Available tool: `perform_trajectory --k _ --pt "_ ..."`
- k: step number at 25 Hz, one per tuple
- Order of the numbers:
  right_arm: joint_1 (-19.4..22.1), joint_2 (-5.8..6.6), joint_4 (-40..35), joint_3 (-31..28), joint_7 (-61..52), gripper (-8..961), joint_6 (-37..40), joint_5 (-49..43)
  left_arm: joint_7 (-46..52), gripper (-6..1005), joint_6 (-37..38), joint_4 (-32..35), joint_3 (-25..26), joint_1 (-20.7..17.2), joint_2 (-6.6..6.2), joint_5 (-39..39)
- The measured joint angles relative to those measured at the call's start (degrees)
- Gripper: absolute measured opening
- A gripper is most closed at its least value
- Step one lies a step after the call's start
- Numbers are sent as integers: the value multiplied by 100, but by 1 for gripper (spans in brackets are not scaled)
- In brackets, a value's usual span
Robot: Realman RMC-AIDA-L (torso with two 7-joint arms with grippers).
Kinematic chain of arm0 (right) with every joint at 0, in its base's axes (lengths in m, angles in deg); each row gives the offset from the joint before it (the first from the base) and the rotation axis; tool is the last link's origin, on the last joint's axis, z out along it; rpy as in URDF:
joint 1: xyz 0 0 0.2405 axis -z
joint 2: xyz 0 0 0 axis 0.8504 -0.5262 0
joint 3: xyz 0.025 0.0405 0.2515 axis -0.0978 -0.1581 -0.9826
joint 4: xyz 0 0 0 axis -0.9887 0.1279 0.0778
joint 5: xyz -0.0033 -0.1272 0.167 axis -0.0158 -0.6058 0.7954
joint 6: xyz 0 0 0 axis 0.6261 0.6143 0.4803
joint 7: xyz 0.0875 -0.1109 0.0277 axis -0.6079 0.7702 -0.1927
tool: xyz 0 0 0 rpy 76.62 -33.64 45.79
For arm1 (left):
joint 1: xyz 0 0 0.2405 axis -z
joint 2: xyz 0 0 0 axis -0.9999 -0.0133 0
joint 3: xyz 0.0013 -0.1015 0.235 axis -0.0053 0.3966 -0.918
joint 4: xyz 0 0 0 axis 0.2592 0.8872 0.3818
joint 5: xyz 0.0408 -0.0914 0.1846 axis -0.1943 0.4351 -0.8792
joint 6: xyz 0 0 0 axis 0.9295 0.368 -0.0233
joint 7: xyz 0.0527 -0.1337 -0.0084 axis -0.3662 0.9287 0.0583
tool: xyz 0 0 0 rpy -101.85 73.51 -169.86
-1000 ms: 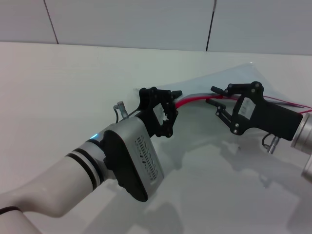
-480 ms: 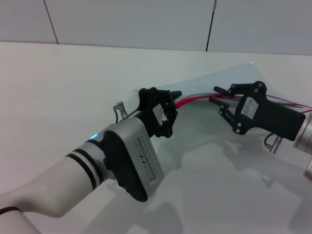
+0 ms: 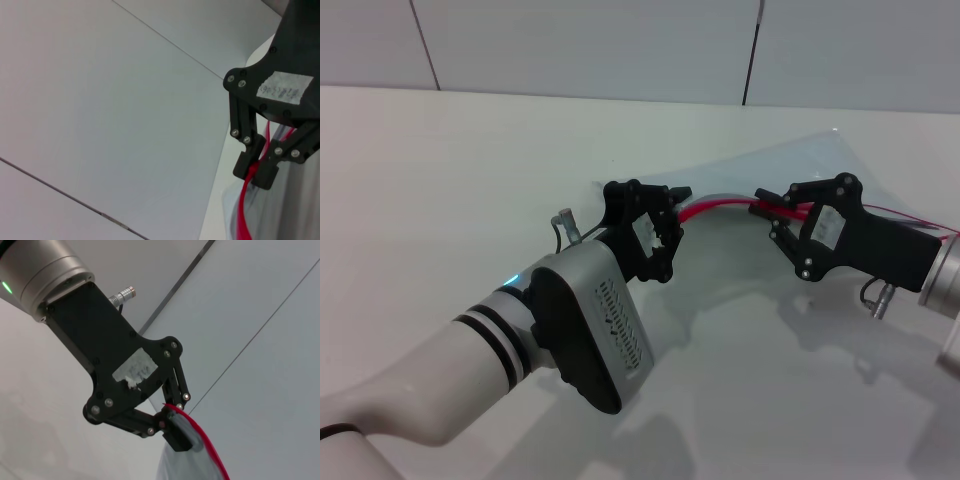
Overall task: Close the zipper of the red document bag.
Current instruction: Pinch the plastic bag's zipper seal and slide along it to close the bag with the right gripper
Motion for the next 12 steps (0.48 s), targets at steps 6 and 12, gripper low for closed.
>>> perform_trajectory --k 6,12 --pt "48 -9 -72 0 0 90 1 -5 0 51 -5 -16 -6 11 0 4" --pt "72 -14 -81 10 0 81 -80 -11 0 51 -10 -80 -10 60 1 40"
